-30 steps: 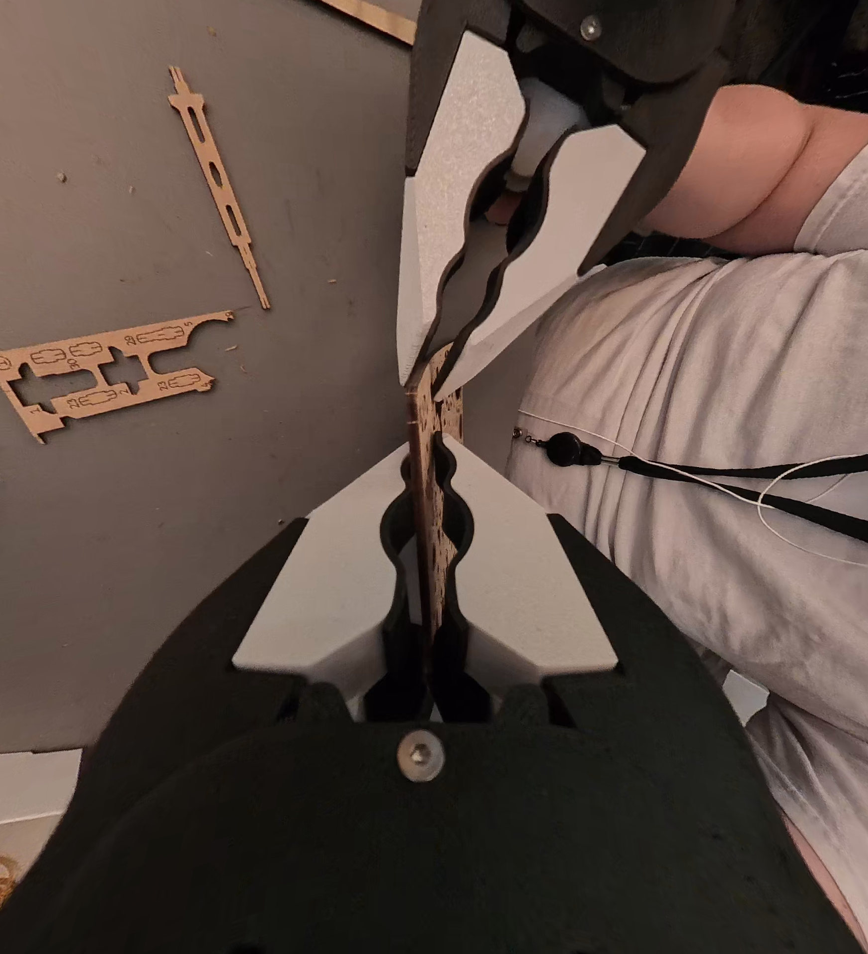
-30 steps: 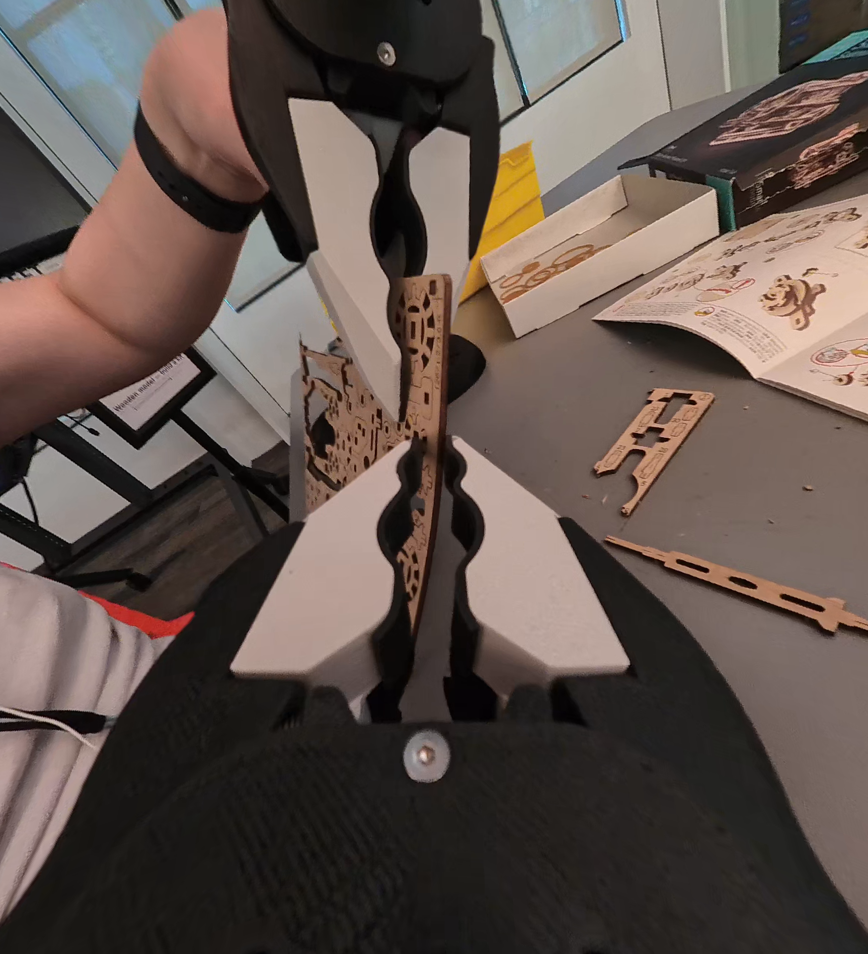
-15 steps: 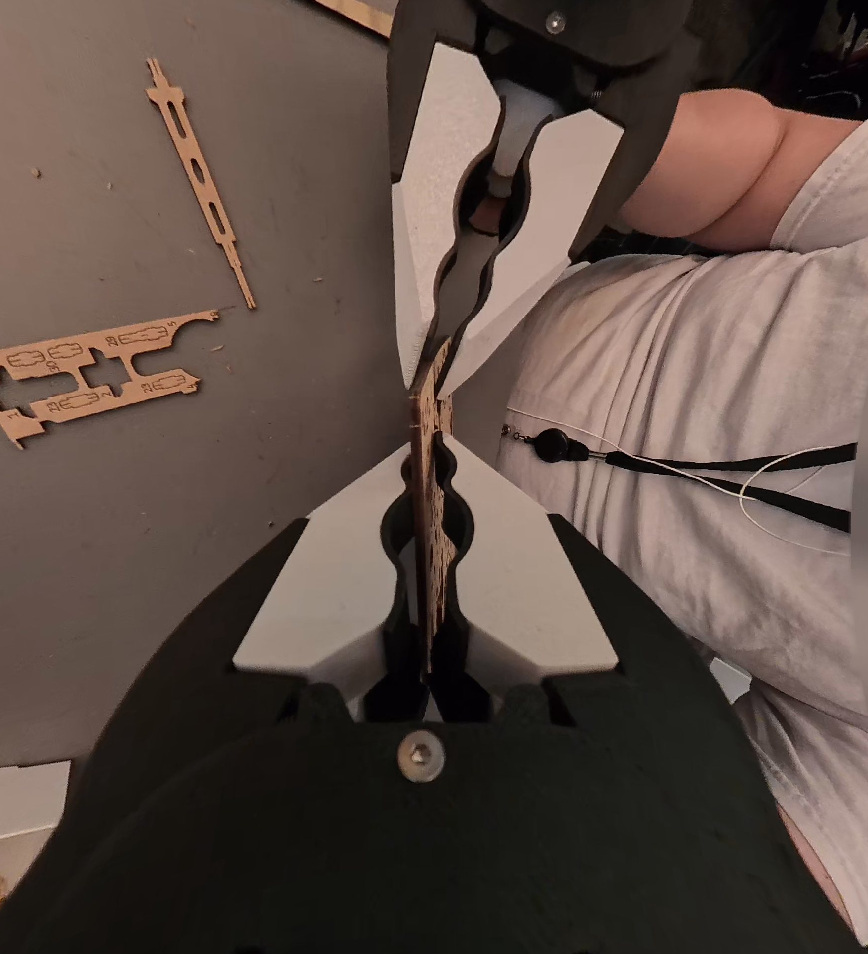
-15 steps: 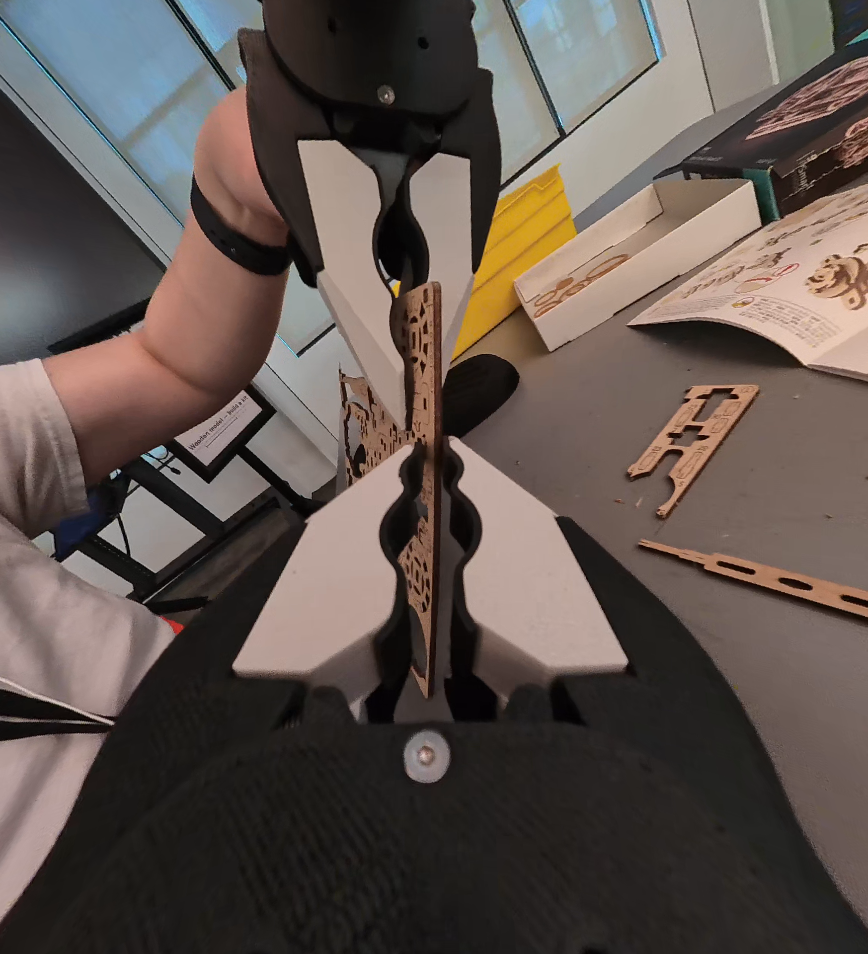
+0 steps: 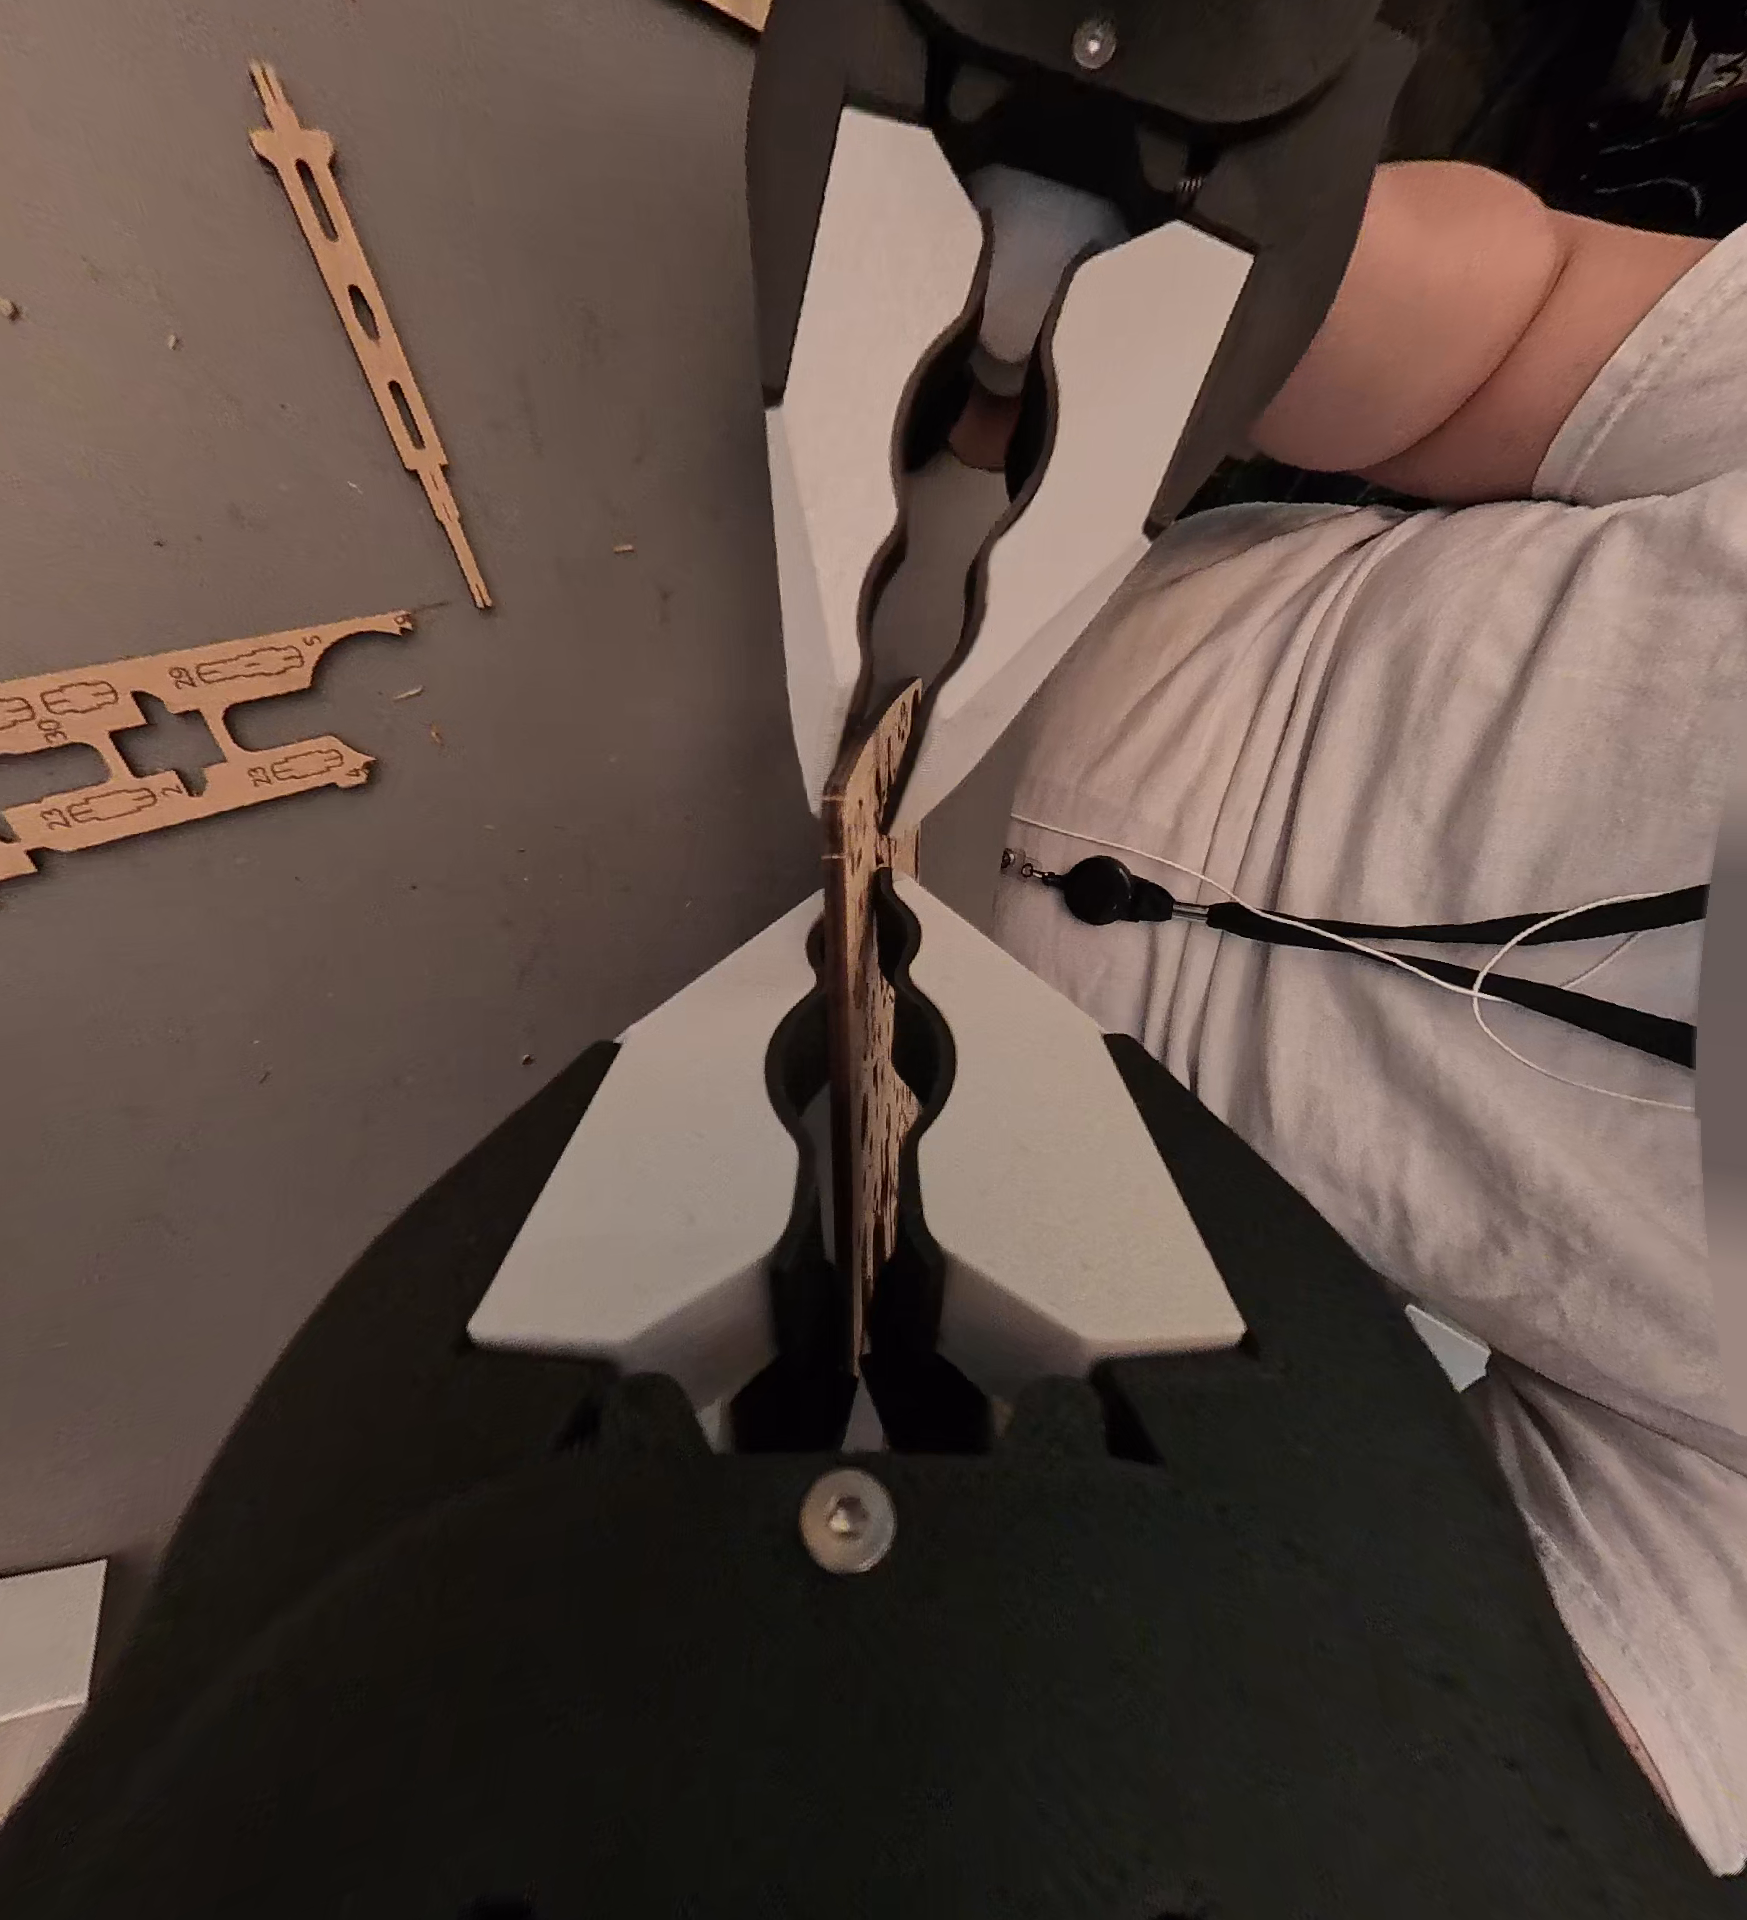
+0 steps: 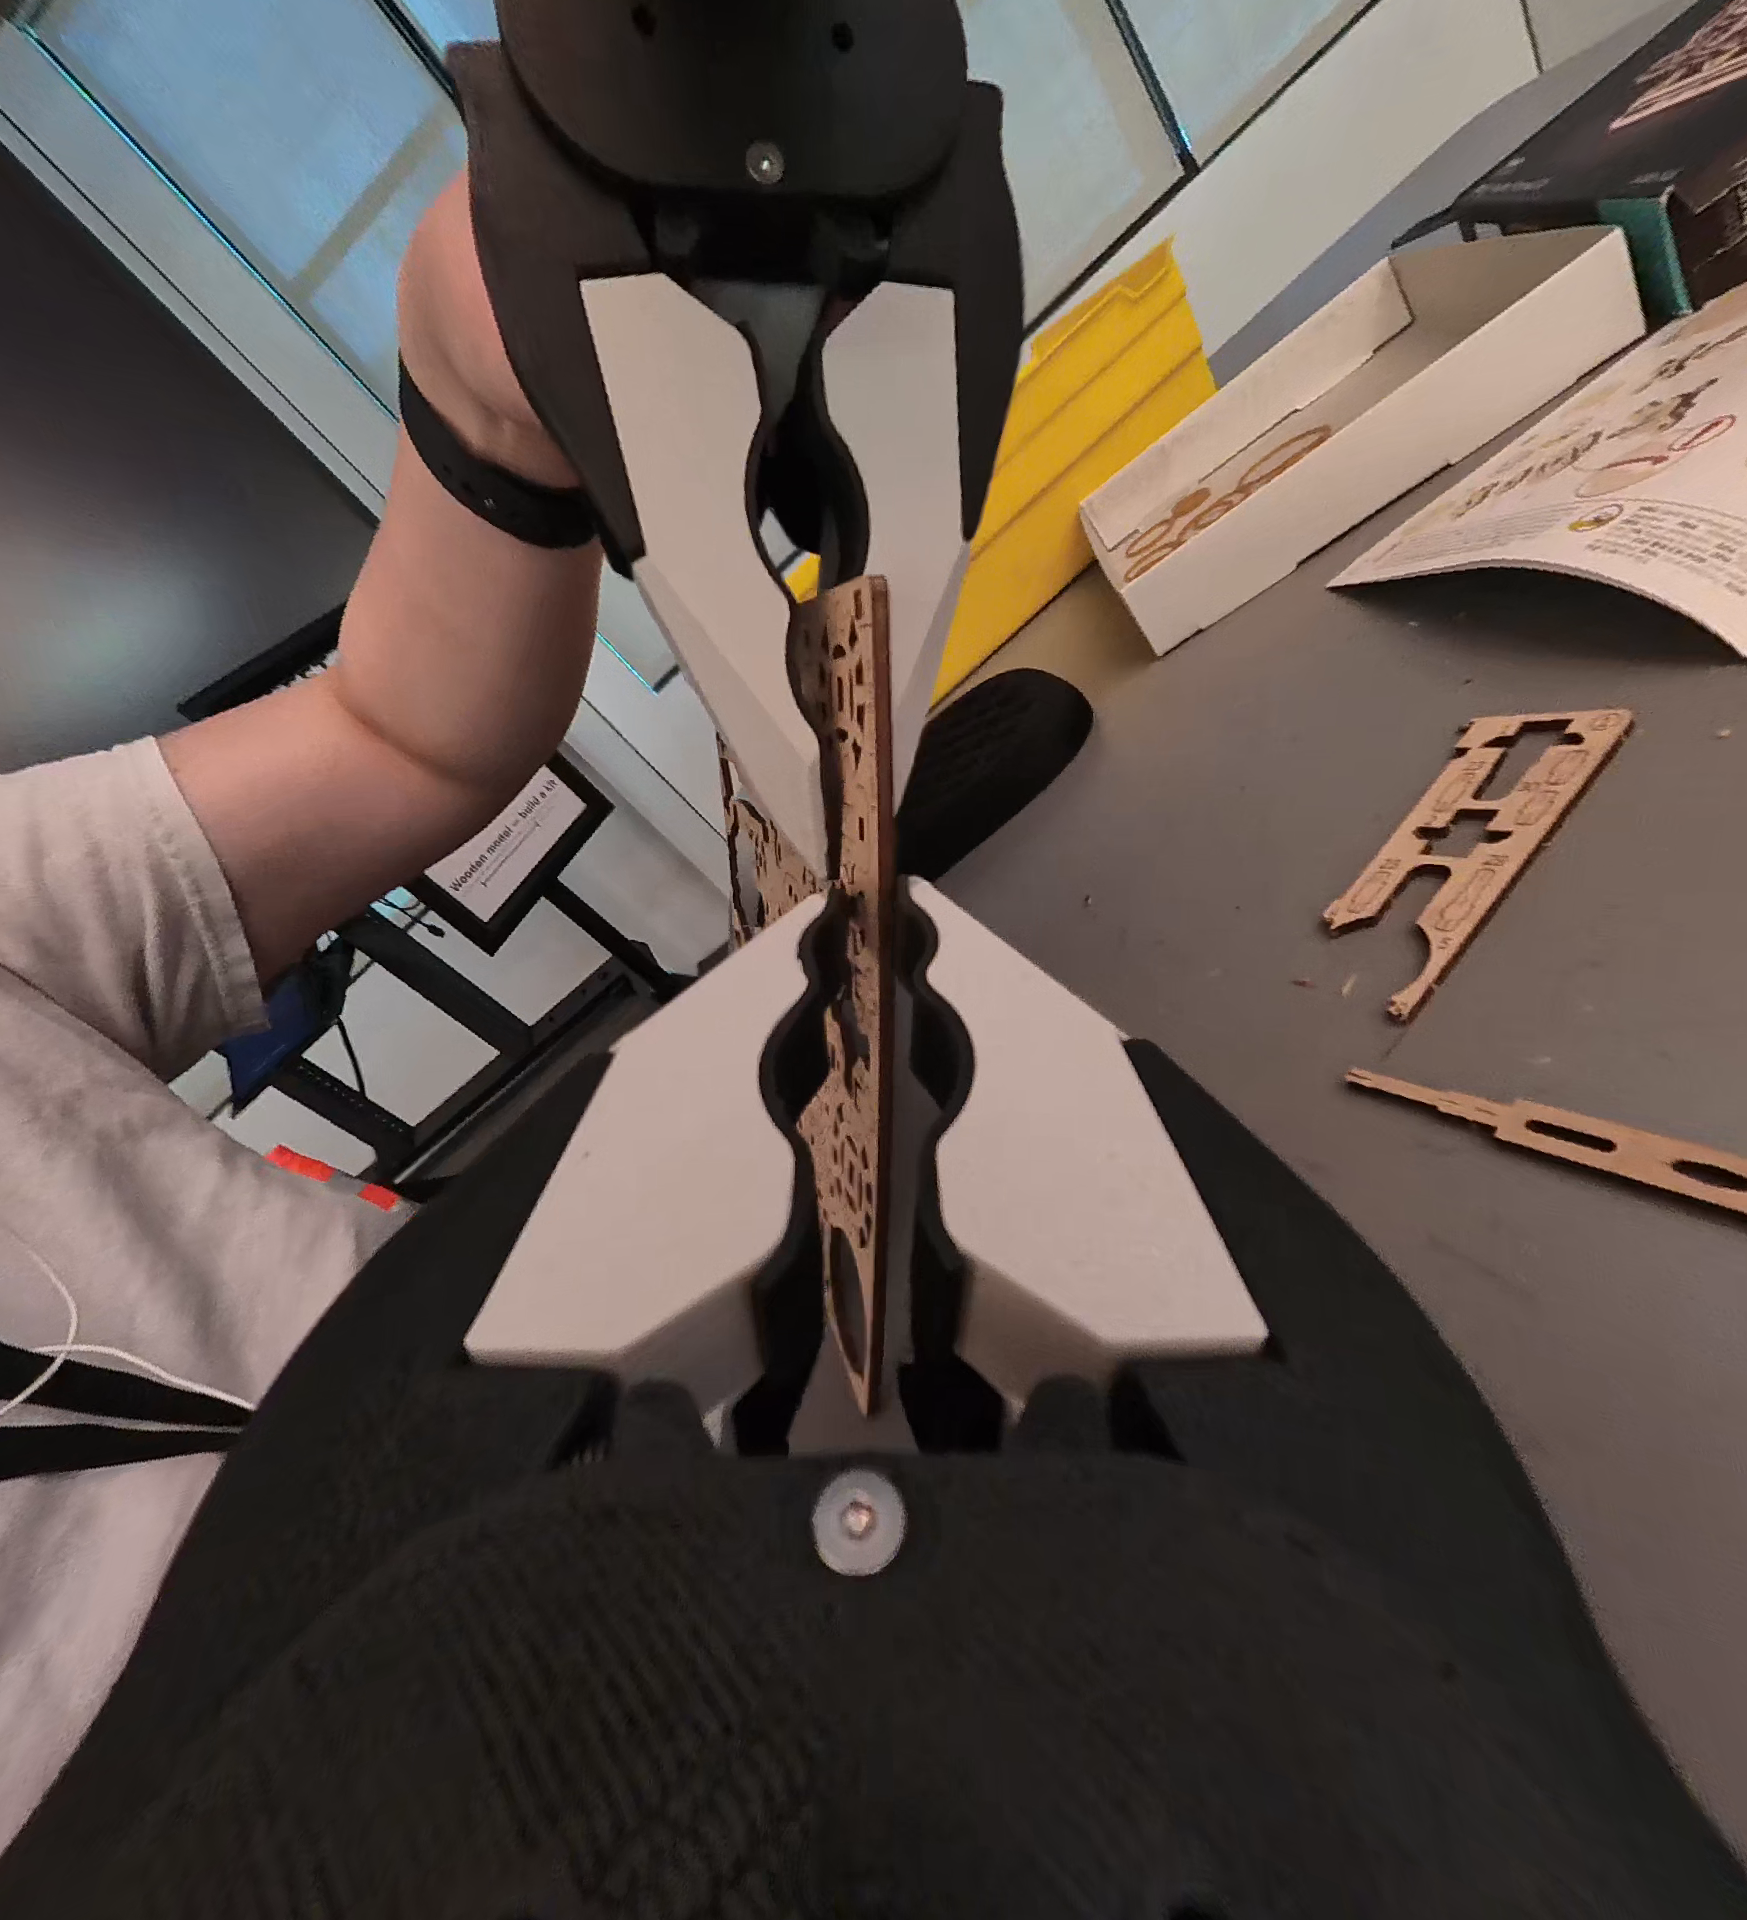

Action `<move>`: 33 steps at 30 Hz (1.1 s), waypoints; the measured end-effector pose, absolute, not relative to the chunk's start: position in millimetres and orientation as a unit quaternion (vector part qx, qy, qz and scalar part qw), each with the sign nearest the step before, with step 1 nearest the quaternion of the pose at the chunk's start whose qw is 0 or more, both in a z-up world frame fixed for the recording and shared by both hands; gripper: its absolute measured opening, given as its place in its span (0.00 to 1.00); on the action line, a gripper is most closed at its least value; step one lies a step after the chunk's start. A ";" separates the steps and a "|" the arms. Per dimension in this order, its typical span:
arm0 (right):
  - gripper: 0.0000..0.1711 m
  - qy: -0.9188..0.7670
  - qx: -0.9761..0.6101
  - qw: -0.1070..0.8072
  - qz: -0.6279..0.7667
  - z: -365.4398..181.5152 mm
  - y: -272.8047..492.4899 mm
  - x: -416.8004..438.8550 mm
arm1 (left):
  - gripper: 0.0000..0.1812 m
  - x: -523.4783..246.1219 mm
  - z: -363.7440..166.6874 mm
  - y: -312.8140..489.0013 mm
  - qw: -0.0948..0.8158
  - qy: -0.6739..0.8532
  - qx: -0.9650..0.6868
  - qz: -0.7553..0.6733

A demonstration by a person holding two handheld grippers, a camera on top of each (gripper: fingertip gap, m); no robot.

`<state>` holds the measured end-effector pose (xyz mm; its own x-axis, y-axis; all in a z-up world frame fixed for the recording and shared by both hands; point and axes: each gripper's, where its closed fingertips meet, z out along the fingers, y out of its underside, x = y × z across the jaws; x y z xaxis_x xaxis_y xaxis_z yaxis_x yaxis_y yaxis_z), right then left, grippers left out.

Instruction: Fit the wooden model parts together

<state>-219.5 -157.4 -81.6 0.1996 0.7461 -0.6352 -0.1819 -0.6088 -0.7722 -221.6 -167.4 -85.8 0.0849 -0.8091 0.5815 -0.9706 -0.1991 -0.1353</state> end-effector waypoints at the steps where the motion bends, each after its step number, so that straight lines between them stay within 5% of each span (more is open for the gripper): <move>1: 0.04 -0.207 -0.667 0.386 0.602 -81.5 -157.6 -219.5 | 0.01 -221.7 -85.6 -167.4 0.144 -0.616 0.722 0.279; 17: 0.07 -0.216 -0.729 0.444 0.474 -90.9 -148.3 -222.3 | 0.01 -224.5 -92.0 -160.5 0.130 -0.596 0.750 0.257; 22: 0.02 -0.183 -0.639 0.380 0.644 -74.3 -161.4 -220.6 | 0.00 -224.2 -79.8 -171.9 0.131 -0.623 0.716 0.287; 33: 0.01 -0.275 -0.635 0.346 0.633 -78.2 -180.0 -224.5 | 0.01 -226.8 -82.2 -186.8 0.141 -0.653 0.686 0.287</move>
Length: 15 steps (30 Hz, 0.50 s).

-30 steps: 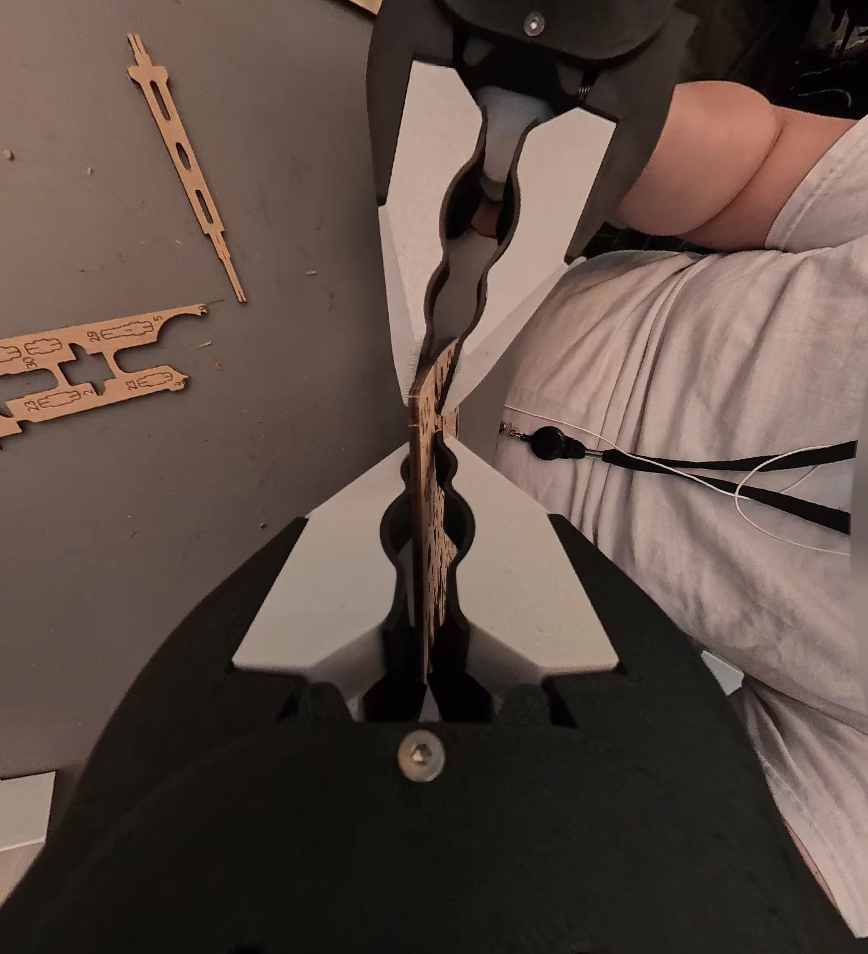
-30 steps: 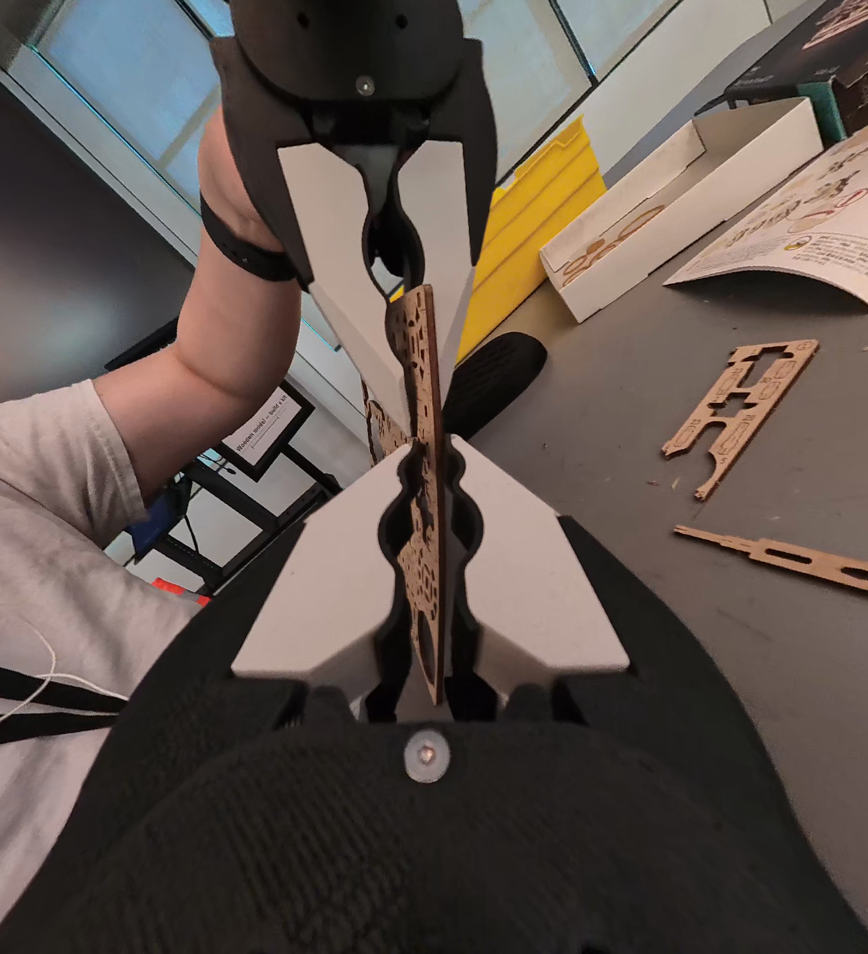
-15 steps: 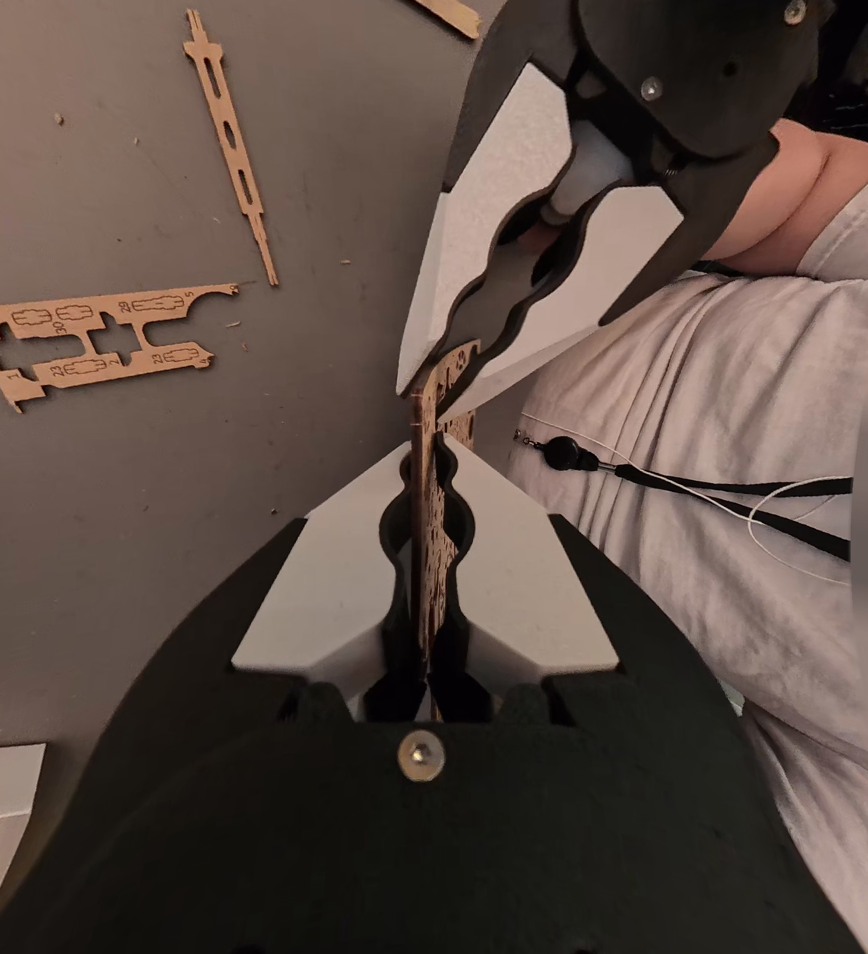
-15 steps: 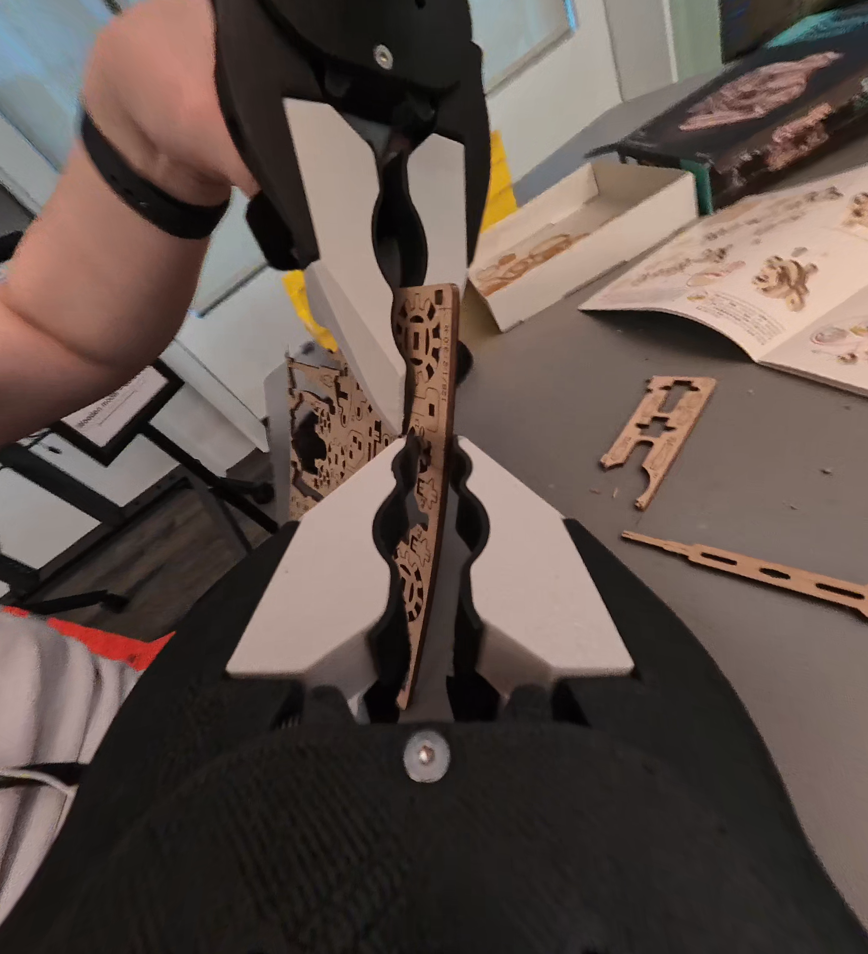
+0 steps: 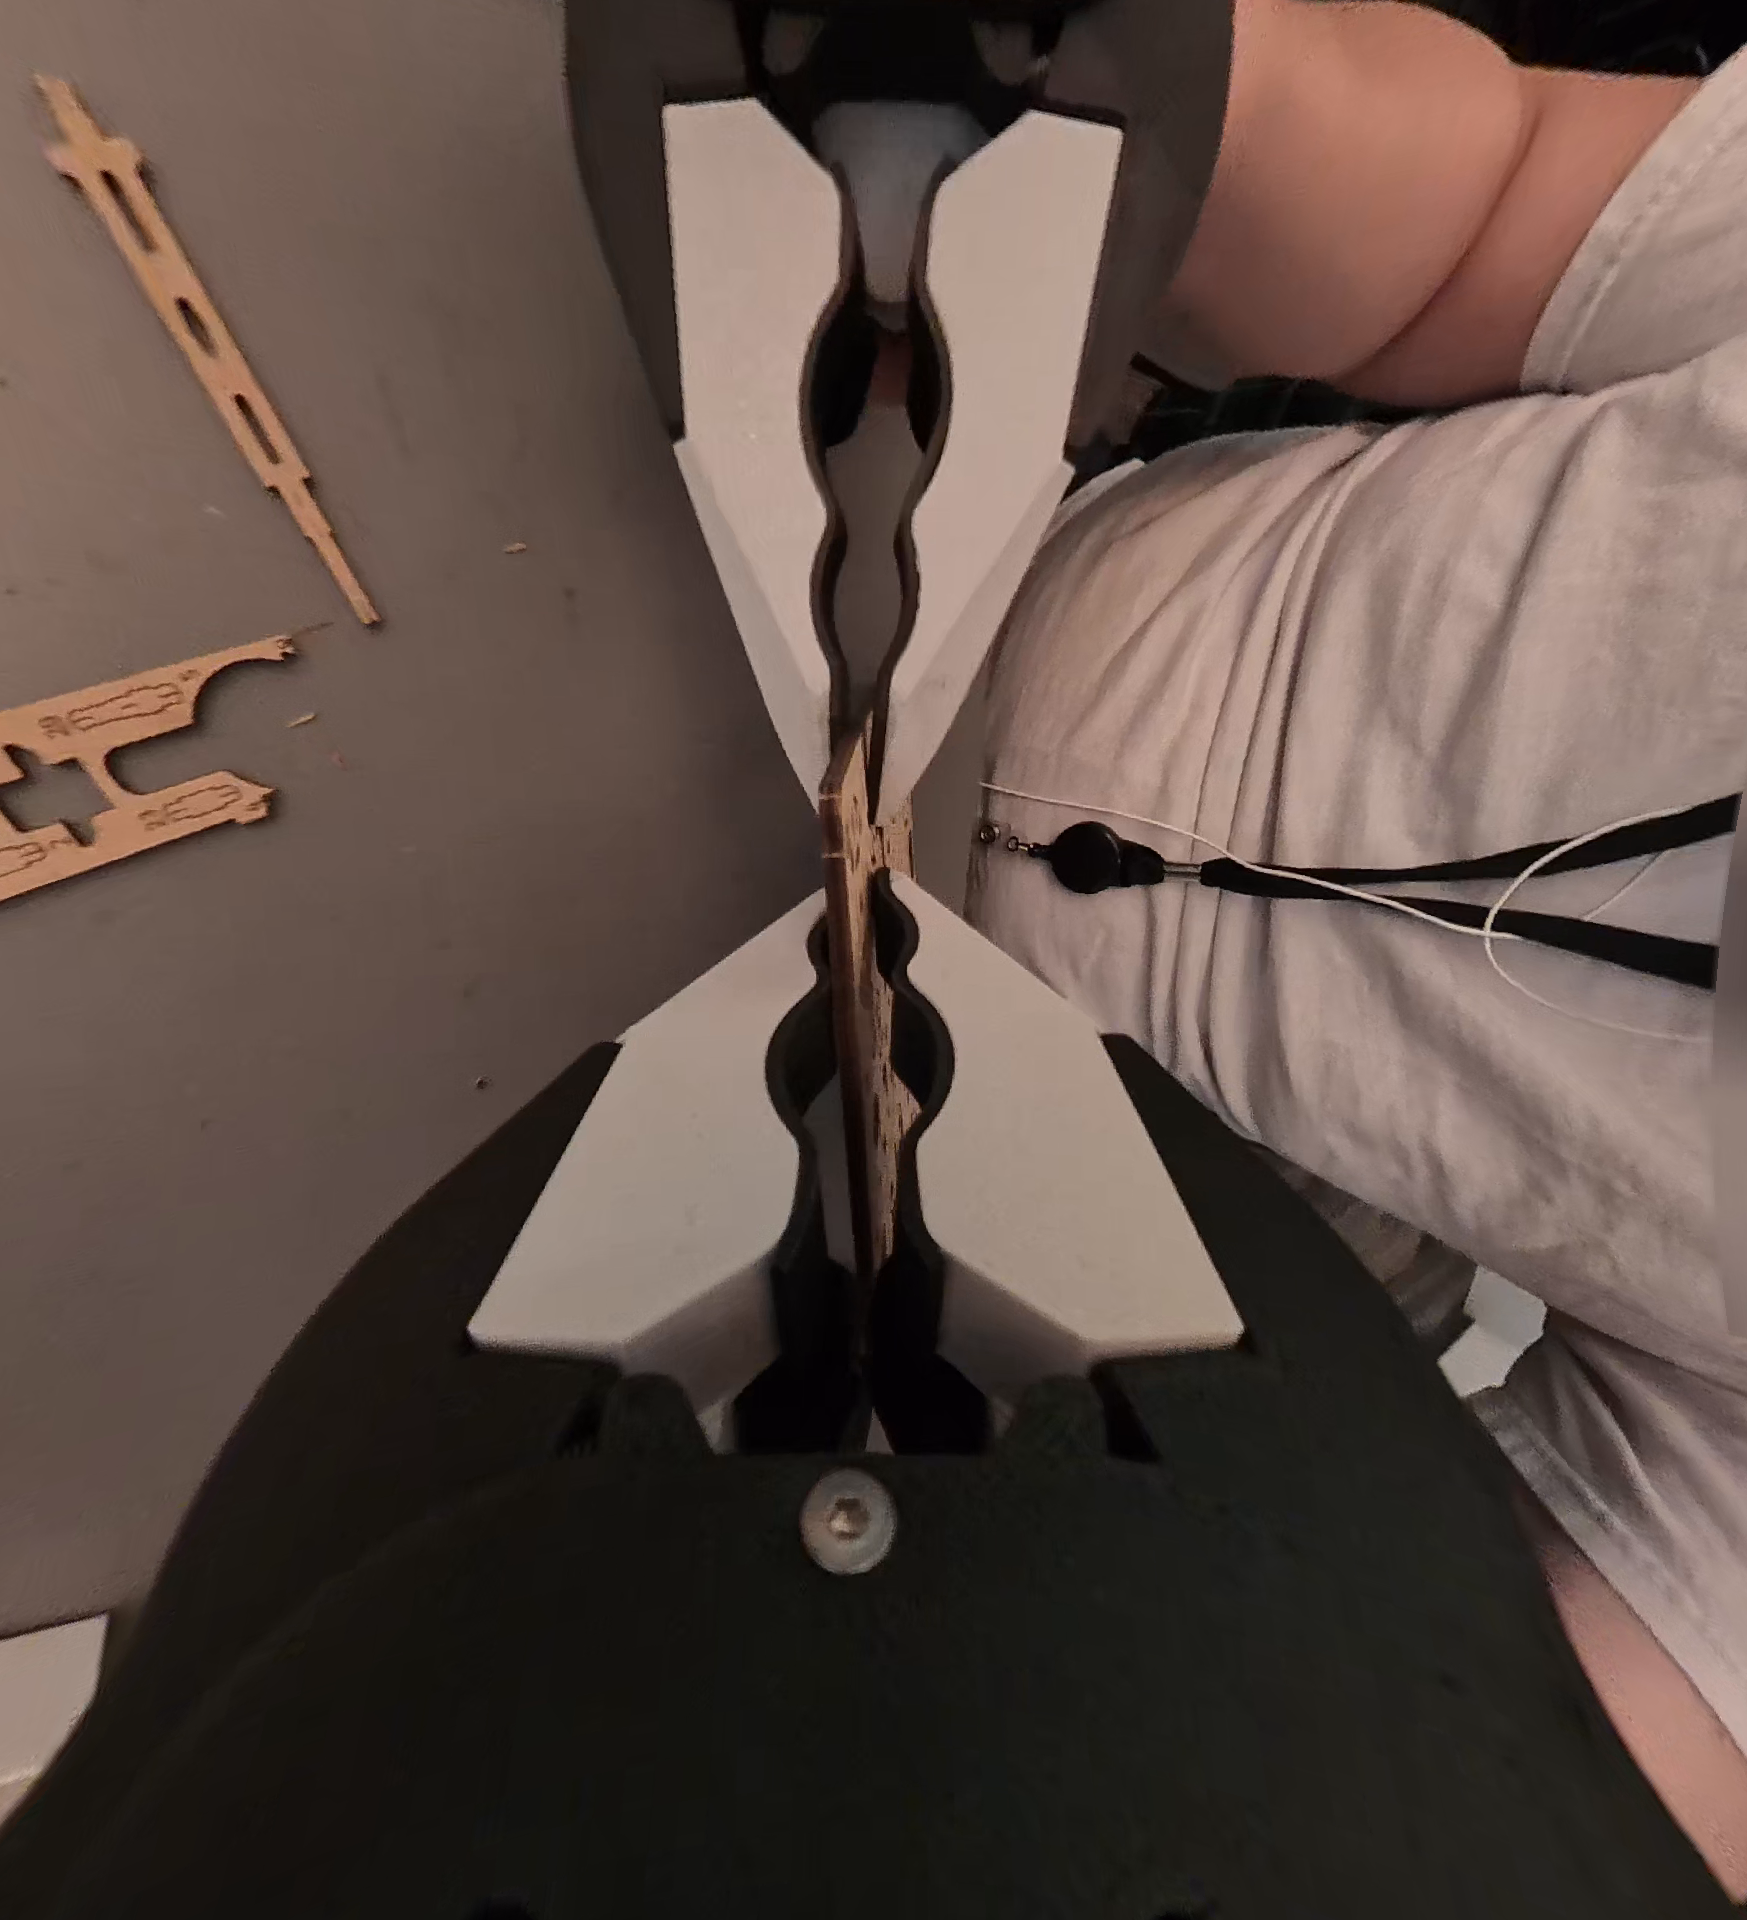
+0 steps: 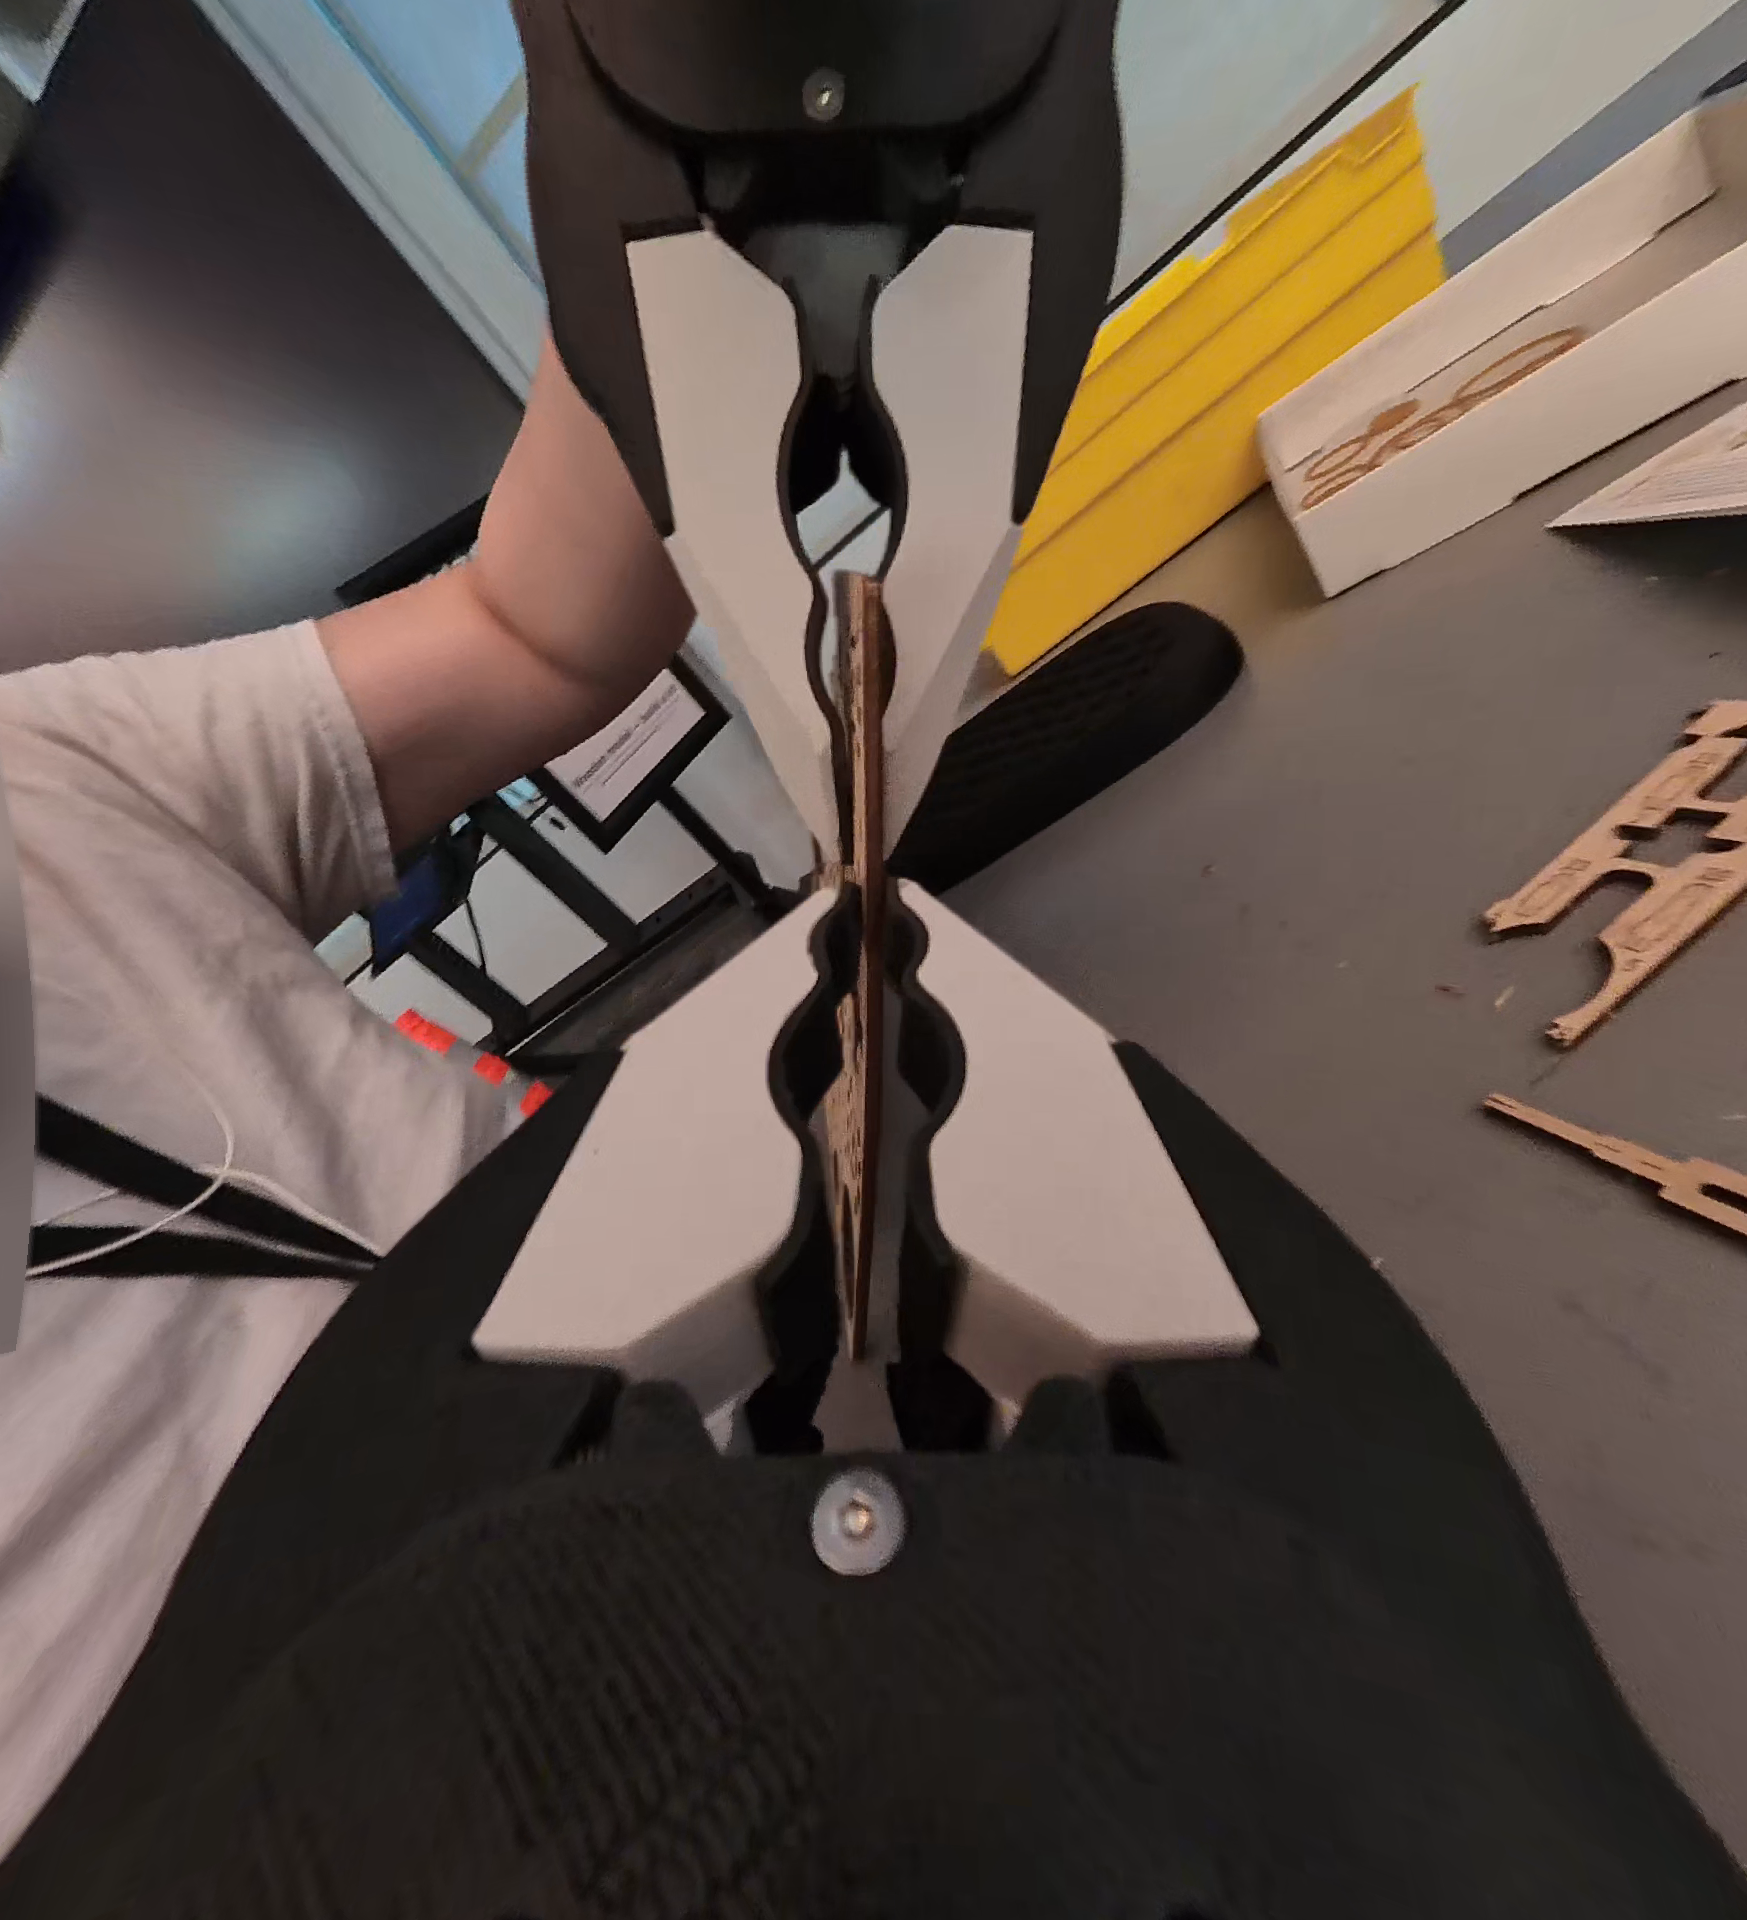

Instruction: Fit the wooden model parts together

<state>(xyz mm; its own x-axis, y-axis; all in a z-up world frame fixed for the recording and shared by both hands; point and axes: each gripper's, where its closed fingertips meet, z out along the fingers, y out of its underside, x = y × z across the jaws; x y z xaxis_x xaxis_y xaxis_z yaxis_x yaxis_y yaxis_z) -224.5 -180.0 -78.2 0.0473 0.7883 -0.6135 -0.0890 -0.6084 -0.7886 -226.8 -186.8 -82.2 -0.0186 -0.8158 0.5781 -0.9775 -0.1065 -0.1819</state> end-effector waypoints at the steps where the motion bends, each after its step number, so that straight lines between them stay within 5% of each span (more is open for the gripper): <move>1: 0.01 -0.280 -0.631 0.343 0.637 -77.2 -181.4 -224.3 | 0.00 -226.7 -81.1 -188.7 0.143 -0.657 0.681 0.290; 15: 0.03 -0.276 -0.659 0.389 0.582 -77.1 -172.7 -224.3 | 0.01 -227.2 -80.8 -182.4 0.144 -0.651 0.691 0.278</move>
